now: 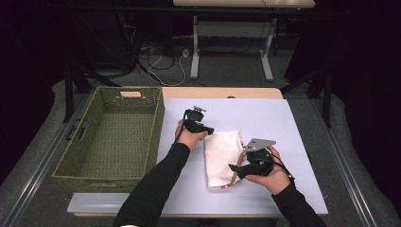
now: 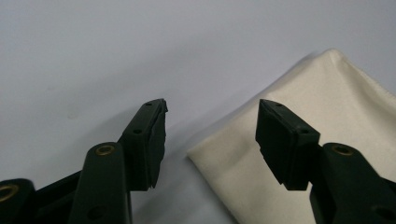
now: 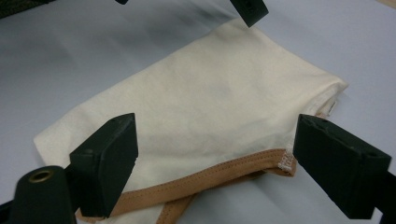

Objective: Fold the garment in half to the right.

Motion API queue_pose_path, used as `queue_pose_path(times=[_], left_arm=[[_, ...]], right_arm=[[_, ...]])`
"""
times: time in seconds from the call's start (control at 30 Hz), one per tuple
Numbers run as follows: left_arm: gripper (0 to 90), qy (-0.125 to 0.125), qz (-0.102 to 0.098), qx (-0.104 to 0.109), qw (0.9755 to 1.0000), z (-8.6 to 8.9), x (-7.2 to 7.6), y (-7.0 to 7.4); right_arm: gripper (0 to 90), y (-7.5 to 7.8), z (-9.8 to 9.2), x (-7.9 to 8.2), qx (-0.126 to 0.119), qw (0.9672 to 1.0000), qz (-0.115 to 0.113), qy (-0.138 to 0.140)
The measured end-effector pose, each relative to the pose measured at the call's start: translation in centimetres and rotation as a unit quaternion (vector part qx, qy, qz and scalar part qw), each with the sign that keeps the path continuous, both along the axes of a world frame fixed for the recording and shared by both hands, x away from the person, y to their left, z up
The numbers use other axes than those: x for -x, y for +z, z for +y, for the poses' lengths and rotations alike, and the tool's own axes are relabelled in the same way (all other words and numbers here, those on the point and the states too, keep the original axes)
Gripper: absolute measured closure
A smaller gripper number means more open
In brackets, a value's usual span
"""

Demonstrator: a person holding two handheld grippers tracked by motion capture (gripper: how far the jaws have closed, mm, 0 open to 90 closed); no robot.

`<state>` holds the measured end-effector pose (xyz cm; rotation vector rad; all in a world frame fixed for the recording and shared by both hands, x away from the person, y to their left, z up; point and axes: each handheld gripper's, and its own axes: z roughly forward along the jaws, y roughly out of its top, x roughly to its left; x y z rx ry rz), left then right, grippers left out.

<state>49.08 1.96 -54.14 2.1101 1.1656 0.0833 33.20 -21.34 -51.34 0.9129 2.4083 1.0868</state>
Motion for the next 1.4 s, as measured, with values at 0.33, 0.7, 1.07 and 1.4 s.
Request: queue_pose_path(times=[0.33, 0.7, 1.07, 1.4], left_arm=[[47.6, 0.007, 0.028, -0.001, 0.9996, -0.1, -0.05, -0.58], [58.4, 0.016, 0.056, 0.005, 0.9983, 0.12, -0.09, -0.45], [76.5, 0.015, 0.052, -0.017, 0.9984, 0.21, -0.21, -0.46], [85.8, 0.007, 0.042, -0.033, 0.9986, -0.31, 0.04, -0.25]], right_arm=[[14.4, 0.01, -0.08, -0.05, 0.004, 1.0, 0.003, 0.002], [15.4, -0.02, -0.01, -0.04, 0.0, 1.0, -0.001, 0.003], [16.5, -0.07, -0.06, -0.16, 0.0, 1.0, 0.003, 0.007], [17.2, -0.14, 0.03, -0.13, 0.001, 0.9999, 0.002, 0.01]])
